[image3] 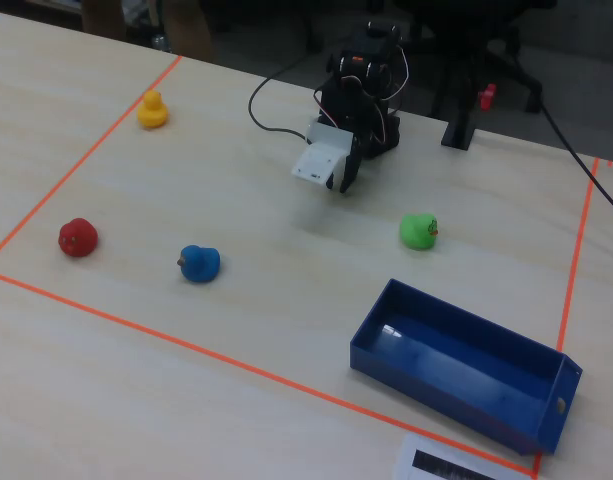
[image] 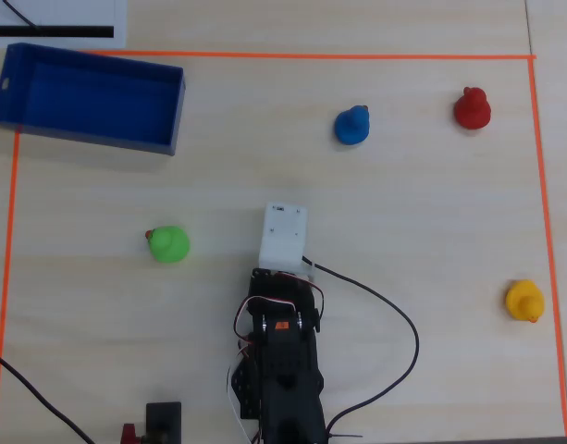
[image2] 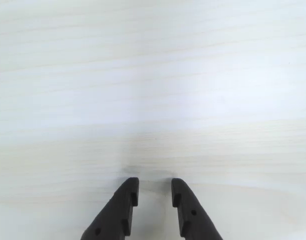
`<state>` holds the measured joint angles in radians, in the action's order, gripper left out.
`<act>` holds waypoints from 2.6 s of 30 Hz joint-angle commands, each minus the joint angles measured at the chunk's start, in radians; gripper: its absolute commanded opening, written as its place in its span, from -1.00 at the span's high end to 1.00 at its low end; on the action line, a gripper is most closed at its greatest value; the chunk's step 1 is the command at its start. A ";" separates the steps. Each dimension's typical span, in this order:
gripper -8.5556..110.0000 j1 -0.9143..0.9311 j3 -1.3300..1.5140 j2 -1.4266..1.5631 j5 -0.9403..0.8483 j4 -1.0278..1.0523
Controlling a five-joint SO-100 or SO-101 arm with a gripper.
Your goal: Grasp green duck and put it into box.
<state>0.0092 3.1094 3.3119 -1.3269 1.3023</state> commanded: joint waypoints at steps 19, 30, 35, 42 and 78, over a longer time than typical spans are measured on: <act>0.74 -0.018 0.002 0.000 0.008 -0.008; 0.49 0.028 -0.374 -0.397 -0.006 -0.049; 0.28 -0.123 -0.850 -0.686 0.118 0.147; 0.25 -0.400 -1.161 -1.011 0.413 0.141; 0.28 -0.629 -0.893 -1.335 0.792 -0.368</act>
<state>-0.6167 2.2105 1.9758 -0.5507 0.9649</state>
